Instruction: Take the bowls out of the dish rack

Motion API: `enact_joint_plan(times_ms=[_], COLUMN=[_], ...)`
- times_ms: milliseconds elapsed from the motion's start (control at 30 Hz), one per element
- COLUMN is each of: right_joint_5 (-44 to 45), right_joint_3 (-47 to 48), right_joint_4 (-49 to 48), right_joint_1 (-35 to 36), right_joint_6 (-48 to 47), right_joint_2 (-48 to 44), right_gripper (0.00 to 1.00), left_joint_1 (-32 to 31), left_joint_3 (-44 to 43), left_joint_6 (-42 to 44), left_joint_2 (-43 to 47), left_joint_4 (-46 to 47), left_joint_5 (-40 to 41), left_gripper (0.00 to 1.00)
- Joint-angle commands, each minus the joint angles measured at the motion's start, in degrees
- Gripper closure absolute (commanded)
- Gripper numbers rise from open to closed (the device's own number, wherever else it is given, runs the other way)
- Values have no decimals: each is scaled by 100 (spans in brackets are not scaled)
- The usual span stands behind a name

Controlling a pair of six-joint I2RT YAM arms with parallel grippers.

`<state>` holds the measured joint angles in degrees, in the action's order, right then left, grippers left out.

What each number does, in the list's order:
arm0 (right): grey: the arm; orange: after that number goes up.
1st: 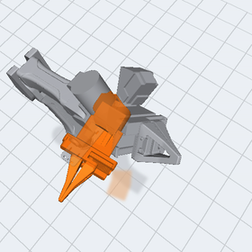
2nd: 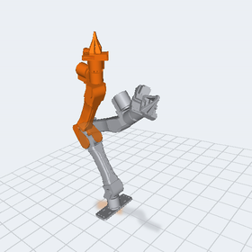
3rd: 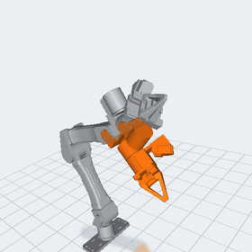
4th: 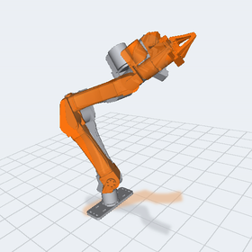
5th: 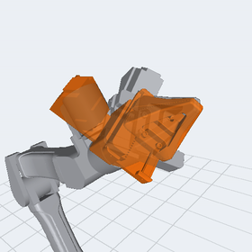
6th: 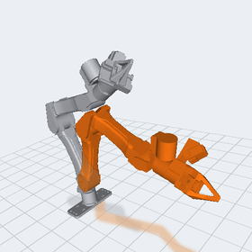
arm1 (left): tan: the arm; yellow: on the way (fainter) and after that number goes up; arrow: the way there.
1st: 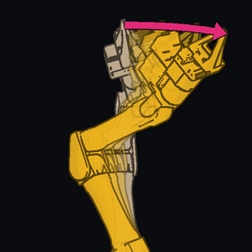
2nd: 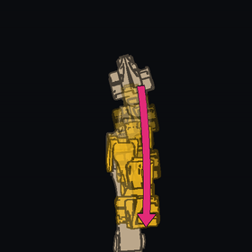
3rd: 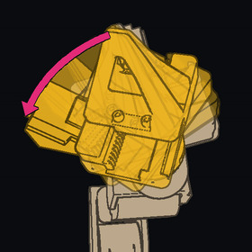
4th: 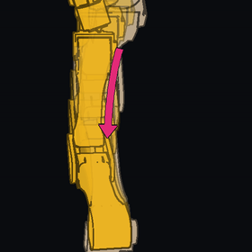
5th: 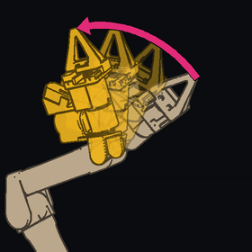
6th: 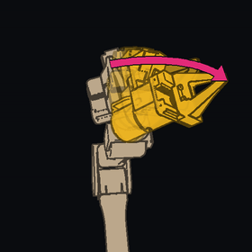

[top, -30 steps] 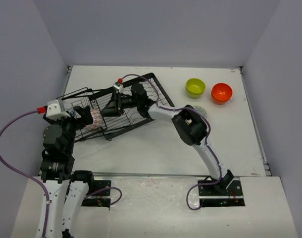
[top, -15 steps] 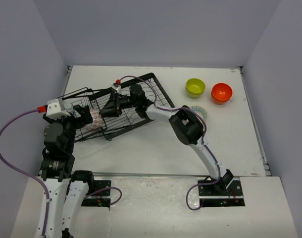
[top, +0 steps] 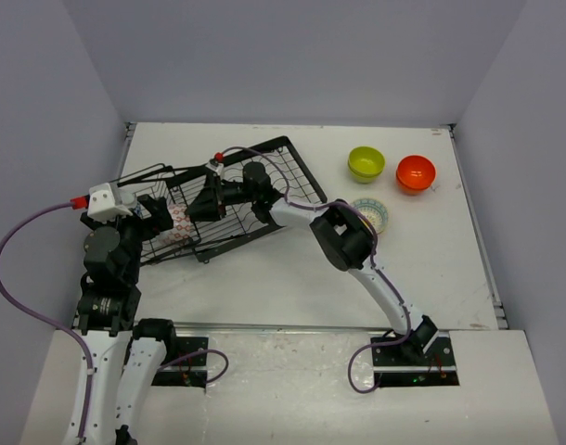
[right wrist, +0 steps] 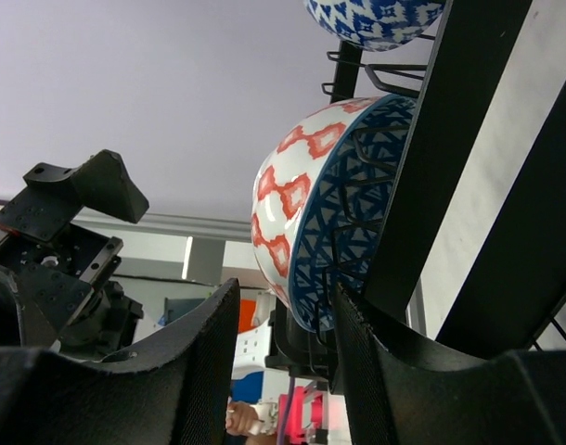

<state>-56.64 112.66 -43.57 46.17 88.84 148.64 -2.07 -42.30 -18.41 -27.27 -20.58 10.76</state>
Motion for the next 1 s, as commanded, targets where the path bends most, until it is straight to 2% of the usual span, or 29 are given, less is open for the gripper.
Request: enact_joint_plan(times_ms=[0, 200, 500, 733, 967], right_joint_5=[-224, -233, -330, -207, -31], right_joint_3=[335, 458, 775, 670, 590], right_joint_4=[-432, -670, -609, -468, -310], right_joint_1=[138, 164, 261, 305, 331], right_joint_6=[282, 556, 661, 591, 547], right_joint_2=[69, 192, 306, 324, 306], right_gripper=[55, 55, 56, 57, 63], left_joint_1=[-40, -40, -39, -40, -40], left_joint_3=[-164, -164, -147, -129, -129], left_joint_6=[57, 57, 57, 84, 92], left_joint_2=[-24, -7, 11, 55, 72], left_joint_4=[115, 107, 115, 80, 80], left_joint_5=[66, 57, 57, 75, 84], left_gripper=[0, 0, 0, 0, 0])
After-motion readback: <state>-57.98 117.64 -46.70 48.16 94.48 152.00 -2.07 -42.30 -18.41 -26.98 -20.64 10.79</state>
